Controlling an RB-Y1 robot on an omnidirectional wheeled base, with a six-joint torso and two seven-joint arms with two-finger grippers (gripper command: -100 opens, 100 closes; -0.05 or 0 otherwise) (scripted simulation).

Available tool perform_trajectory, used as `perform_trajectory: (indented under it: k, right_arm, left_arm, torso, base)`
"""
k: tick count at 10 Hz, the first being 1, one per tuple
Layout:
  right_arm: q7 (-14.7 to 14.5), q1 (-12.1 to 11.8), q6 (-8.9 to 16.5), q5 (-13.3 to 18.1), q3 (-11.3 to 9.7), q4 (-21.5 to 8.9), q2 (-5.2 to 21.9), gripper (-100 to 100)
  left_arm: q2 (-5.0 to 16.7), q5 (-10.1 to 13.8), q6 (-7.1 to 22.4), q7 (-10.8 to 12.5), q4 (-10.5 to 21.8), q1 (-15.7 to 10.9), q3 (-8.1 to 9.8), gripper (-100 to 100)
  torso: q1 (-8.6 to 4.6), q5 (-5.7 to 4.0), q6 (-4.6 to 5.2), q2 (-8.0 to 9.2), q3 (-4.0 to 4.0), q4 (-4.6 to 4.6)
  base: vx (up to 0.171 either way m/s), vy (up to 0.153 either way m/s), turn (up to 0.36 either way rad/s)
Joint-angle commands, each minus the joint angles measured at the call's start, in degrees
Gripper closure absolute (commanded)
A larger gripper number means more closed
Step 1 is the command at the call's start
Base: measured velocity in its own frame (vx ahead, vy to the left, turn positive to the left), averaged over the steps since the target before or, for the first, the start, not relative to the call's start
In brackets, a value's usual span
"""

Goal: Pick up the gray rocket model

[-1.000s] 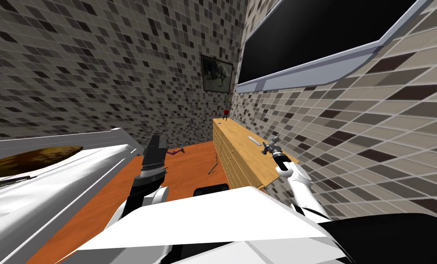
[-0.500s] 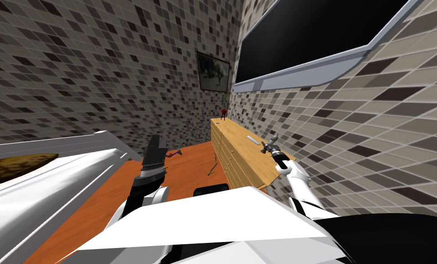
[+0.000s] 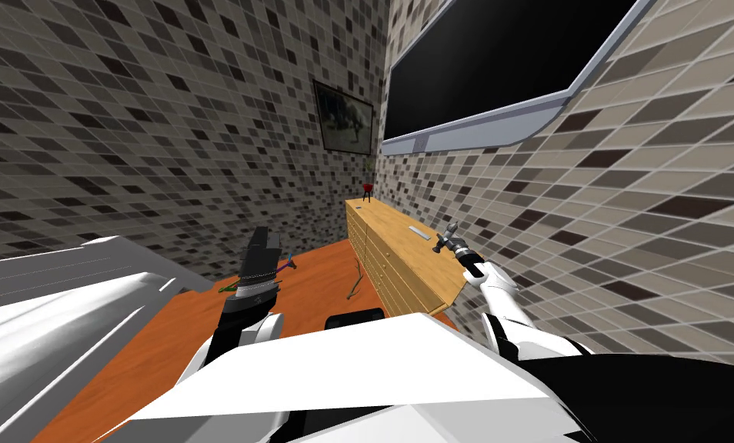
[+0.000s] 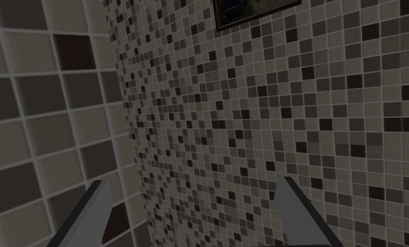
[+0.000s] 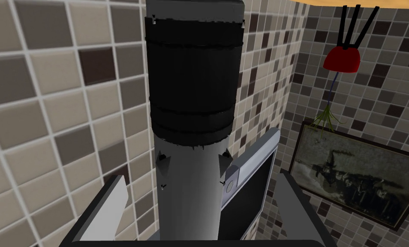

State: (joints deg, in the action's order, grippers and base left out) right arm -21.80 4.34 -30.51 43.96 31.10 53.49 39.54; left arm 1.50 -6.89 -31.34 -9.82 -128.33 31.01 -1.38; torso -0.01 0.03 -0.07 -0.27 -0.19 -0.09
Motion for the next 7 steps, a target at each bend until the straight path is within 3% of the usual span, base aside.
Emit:
perform_trajectory:
  k: [1, 2, 3, 4, 7]
  right_arm:
    - [0.2, 2.9, -2.9, 0.0, -0.9, -2.9, 2.3, -100]
    - [0.2, 2.9, -3.9, 0.0, -0.9, -5.2, 2.3, -100]
    - [-0.2, 2.6, -3.3, -0.1, -0.6, -4.3, 2.0, -100]
    - [-0.1, 2.7, -3.6, -0.1, -0.6, -4.5, 2.1, 100]
    - [-0.1, 2.7, -3.5, -0.1, -0.6, -4.5, 2.0, 100]
  left_arm:
    - [0.0, 0.0, 0.0, 0.0, 0.0, 0.0, 0.0, 0]
    - [0.0, 0.0, 0.0, 0.0, 0.0, 0.0, 0.01, 0]
    - [0.0, 0.0, 0.0, 0.0, 0.0, 0.0, 0.0, 0]
    - [0.0, 0.0, 0.0, 0.0, 0.0, 0.0, 0.0, 0]
    - [0.0, 0.0, 0.0, 0.0, 0.0, 0.0, 0.01, 0]
  torso:
    - [0.0, 0.0, 0.0, 0.0, 0.0, 0.0]
    - [0.06, 0.02, 0.11, -0.05, -0.01, 0.0]
    - [0.1, 0.02, 0.03, -0.02, -0.01, 0.0]
    - [-0.05, -0.01, 0.01, 0.08, 0.05, 0.02]
    - [-0.2, -0.03, -0.01, 0.16, 0.09, 0.02]
  base:
    - [0.071, 0.075, -0.334]
    - [0.063, 0.094, -0.223]
    - [0.018, 0.039, -0.021]
    - [0.004, 0.008, 0.003]
    - [0.0, 0.0, 0.0]
